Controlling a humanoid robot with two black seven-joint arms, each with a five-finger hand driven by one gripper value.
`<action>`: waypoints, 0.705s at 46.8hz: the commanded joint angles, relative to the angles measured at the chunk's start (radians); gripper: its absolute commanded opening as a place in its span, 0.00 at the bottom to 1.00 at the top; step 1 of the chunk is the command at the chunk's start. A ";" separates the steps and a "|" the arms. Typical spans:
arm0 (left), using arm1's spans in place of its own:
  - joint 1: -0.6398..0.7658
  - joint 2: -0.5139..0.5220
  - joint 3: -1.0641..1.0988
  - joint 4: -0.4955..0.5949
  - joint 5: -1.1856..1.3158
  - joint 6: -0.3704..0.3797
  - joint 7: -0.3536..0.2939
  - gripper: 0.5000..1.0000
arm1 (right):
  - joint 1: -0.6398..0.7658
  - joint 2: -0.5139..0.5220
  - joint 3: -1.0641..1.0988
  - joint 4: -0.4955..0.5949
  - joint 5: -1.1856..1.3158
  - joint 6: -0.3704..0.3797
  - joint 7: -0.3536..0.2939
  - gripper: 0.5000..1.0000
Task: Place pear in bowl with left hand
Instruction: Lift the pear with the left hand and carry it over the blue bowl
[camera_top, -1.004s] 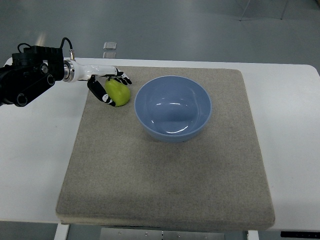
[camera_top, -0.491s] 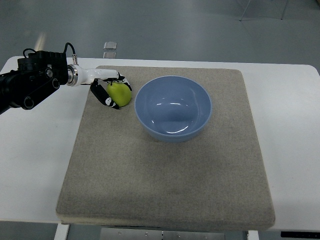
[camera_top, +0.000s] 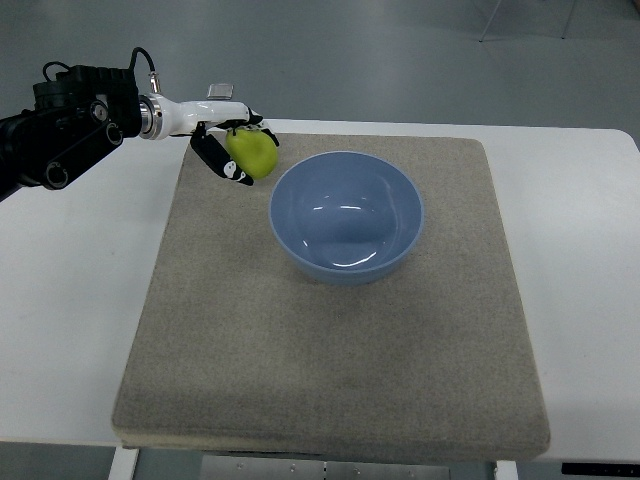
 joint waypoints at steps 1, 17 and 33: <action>-0.018 0.001 -0.001 -0.023 -0.002 0.002 -0.002 0.53 | 0.000 0.000 0.000 0.000 0.000 0.001 0.000 0.85; -0.064 0.000 -0.037 -0.157 0.000 0.003 -0.002 0.53 | 0.000 0.000 0.000 0.001 0.000 0.001 0.000 0.85; -0.077 -0.066 -0.035 -0.220 0.008 0.003 -0.001 0.55 | 0.000 0.000 0.000 0.001 0.000 0.001 0.000 0.85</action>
